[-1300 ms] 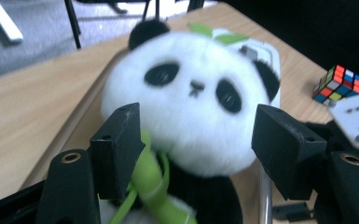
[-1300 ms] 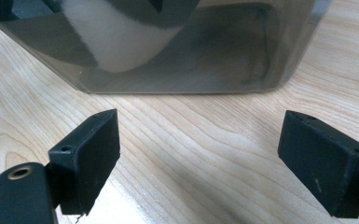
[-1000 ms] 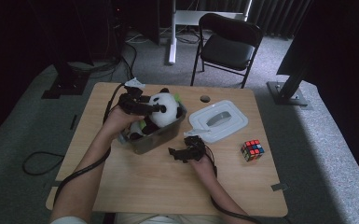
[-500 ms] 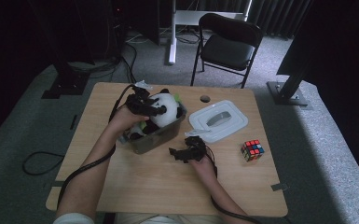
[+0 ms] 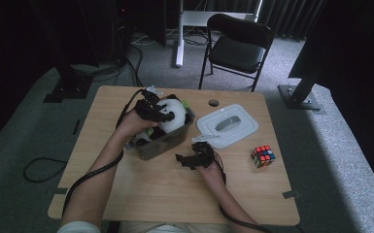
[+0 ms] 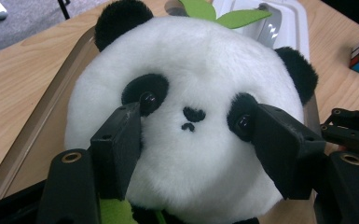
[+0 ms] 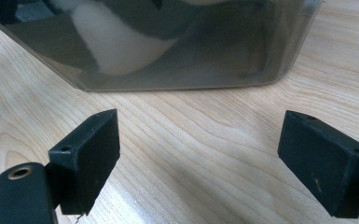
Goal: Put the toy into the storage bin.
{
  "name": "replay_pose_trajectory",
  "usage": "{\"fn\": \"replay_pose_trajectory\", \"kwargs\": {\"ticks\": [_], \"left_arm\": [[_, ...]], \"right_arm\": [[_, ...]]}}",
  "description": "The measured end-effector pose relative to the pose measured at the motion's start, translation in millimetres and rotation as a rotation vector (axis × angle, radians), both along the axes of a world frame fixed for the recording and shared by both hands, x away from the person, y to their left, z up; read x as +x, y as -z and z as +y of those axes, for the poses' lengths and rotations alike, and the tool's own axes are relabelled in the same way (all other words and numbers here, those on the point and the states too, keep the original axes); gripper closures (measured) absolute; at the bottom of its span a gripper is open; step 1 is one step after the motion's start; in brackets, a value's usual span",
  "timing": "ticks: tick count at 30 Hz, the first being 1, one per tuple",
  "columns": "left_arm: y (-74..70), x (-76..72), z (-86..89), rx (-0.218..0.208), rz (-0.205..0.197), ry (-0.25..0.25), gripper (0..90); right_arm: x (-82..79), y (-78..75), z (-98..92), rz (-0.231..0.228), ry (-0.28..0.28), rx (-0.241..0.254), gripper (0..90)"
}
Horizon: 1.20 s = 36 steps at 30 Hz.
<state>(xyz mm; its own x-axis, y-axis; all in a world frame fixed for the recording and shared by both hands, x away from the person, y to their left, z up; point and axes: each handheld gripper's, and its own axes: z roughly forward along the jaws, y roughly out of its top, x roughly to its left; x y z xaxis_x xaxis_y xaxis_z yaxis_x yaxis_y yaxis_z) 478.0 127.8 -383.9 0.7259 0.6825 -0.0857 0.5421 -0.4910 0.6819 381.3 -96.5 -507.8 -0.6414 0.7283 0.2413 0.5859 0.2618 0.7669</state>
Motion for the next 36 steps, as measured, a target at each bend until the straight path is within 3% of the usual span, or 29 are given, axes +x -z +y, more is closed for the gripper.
{"fn": "replay_pose_trajectory", "kwargs": {"ticks": [2, 4, 8, 13, 21, 28, 33, 36], "left_arm": [[2.3, 2.0, 1.3, -0.019, 0.017, -0.005, 34.5], [5.5, 3.0, 1.2, -0.011, 0.025, -0.002, 34.5], [7.3, 3.2, -2.9, 0.017, 0.028, -0.001, 34.5], [8.3, 5.8, -11.4, 0.085, 0.043, -0.001, 34.5], [23.2, 9.2, -20.3, 0.114, 0.064, -0.018, 34.5], [18.9, 6.7, -16.9, 0.091, 0.052, -0.009, 34.3], [14.1, 1.0, -16.4, 0.088, -0.009, 0.022, 28.1], [13.6, 0.7, -13.6, 0.06, -0.013, 0.007, 26.3]], "right_arm": [[0.1, -0.2, -0.8, -0.003, 0.002, -0.001, 12.6], [0.1, -0.3, -1.7, -0.004, 0.005, 0.006, 12.6], [0.3, -0.7, -2.3, -0.006, 0.004, 0.002, 12.6], [0.6, -0.5, -2.8, -0.003, 0.005, 0.005, 12.5], [0.3, -0.6, -3.3, -0.004, 0.003, 0.007, 12.6], [0.3, -0.8, -6.0, -0.003, 0.006, 0.004, 12.5], [0.3, -2.6, -8.8, -0.004, 0.01, 0.005, 12.5], [0.8, -4.0, -11.2, -0.005, 0.015, 0.006, 12.6]]}}
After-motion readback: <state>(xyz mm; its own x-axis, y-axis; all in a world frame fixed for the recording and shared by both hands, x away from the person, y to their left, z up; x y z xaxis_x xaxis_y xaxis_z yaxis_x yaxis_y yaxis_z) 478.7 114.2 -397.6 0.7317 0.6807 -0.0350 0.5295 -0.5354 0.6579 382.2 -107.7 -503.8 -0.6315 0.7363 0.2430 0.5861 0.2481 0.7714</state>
